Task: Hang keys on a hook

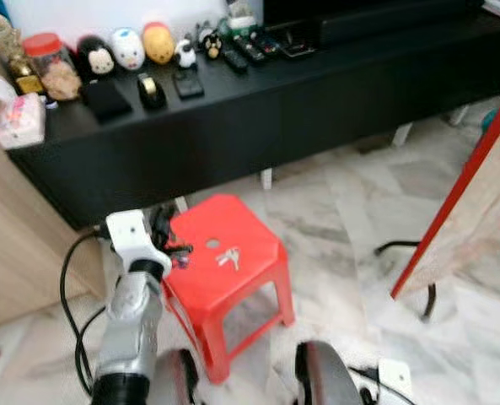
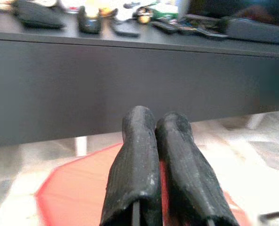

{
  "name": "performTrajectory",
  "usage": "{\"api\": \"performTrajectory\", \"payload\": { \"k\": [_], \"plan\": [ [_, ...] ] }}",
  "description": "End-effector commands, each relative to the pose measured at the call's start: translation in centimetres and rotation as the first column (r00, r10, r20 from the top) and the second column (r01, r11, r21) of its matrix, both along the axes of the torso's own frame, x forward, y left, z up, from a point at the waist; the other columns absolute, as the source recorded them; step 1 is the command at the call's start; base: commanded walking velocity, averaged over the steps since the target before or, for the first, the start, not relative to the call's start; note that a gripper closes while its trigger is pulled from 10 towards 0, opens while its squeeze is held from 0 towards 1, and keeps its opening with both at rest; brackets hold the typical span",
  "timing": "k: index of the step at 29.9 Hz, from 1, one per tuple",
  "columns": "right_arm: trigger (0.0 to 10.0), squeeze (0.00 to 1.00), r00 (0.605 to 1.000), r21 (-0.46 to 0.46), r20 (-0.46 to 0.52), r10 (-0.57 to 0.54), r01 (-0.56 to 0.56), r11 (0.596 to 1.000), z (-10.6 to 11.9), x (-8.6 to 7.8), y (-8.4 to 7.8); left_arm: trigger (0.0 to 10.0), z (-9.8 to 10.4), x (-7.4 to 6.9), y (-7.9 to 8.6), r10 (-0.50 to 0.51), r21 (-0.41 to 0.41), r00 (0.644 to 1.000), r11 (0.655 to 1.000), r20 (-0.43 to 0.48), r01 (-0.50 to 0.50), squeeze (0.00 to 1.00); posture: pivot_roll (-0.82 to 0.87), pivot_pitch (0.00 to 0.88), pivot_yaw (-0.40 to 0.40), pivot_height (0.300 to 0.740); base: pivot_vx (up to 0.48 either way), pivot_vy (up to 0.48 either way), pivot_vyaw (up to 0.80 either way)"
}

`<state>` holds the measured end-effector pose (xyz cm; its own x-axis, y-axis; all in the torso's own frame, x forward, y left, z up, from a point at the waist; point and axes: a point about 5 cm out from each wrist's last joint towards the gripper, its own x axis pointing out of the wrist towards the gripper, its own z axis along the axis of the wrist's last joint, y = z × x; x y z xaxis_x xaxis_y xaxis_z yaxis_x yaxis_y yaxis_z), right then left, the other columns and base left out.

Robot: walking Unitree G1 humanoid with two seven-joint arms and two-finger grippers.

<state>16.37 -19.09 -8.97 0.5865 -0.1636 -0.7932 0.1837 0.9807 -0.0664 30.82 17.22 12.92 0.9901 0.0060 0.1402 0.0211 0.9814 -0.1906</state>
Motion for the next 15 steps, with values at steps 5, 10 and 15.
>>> {"api": "performTrajectory", "payload": {
  "k": [5,10,15],
  "plan": [
    [10.0,0.00,0.999,0.029,-0.038,0.013,-0.011,1.000,-0.58,-0.97,1.12,10.0,0.16,-0.12,0.34,0.004,-0.010,1.000,1.000,0.008,-0.004,0.00,-0.13,0.077,0.004,0.593,-0.270,0.000,0.00],
    [10.0,0.00,0.999,0.028,-0.037,0.014,-0.013,1.000,-0.57,-0.98,1.08,10.0,0.21,-0.16,0.28,0.003,-0.008,1.000,1.000,0.013,-0.003,0.00,-0.13,0.071,0.004,0.593,-0.176,0.000,0.00],
    [10.0,0.00,0.999,0.037,-0.031,0.022,-0.020,0.999,-0.57,-1.01,1.16,10.0,-0.12,-0.09,0.38,0.008,0.034,1.000,0.999,-0.010,-0.007,0.00,-0.13,0.059,0.007,0.593,0.000,0.000,0.00]
  ]
}}
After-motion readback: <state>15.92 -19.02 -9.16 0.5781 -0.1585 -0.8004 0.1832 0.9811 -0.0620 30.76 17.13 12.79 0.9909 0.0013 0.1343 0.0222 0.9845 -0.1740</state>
